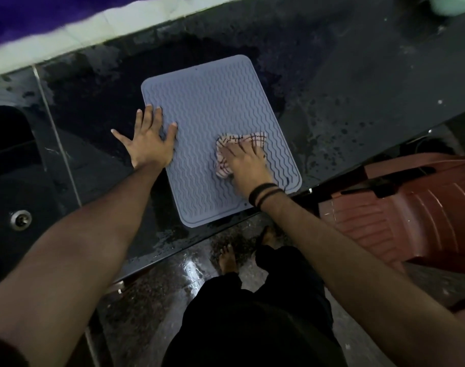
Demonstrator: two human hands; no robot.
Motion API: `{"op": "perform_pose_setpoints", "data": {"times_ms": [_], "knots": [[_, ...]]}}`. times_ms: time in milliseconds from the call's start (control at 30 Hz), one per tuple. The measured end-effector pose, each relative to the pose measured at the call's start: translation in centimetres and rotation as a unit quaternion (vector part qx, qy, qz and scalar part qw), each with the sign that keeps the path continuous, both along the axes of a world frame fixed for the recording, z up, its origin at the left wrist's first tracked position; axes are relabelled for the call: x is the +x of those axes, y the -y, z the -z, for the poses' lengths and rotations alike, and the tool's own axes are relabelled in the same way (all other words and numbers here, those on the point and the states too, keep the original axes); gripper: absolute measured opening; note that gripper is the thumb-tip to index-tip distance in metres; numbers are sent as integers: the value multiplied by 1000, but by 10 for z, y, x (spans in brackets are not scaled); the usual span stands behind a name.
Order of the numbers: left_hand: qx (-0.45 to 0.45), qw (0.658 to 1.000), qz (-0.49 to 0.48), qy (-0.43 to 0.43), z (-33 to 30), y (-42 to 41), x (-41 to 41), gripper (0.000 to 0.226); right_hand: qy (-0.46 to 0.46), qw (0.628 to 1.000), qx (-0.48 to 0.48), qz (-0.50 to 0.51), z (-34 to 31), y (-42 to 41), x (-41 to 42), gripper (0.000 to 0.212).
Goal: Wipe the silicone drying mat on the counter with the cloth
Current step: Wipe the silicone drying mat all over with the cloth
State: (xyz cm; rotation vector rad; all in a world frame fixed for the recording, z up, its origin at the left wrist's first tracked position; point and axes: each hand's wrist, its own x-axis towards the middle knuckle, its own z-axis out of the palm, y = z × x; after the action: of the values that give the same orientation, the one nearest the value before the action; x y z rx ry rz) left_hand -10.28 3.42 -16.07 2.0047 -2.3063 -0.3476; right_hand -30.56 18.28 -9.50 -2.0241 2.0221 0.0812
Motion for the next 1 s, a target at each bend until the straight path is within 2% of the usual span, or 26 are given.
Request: {"op": "perform_pose_setpoints", "data": {"times_ms": [200, 500, 600, 667, 767, 900, 1000], "knots": [[0, 1000, -2, 8, 1, 2, 0, 72, 0, 999, -50, -10, 3, -71, -15, 63], [9, 997, 58, 55, -16, -2, 2, 75, 2, 1000, 17, -11, -8, -78, -16, 68], [-20, 998, 54, 22, -23, -18, -8, 77, 57, 998, 34, 14, -16, -70, -24, 61], [-34, 997, 64, 3, -27, -32, -21, 76, 95, 994, -1, 62, -22, -55, -28, 55], [-34, 995, 94, -6, -32, -58, -44, 72, 46, 992, -80, 89, -27, -26, -31, 56], [11, 991, 129, 20, -23, -89, -66, 68, -2, 1000, 9, -4, -14, -21, -23, 62], [61, 992, 103, 36, -17, -91, -73, 71, -34, 999, 9, -23, -1, -49, -24, 61]]}}
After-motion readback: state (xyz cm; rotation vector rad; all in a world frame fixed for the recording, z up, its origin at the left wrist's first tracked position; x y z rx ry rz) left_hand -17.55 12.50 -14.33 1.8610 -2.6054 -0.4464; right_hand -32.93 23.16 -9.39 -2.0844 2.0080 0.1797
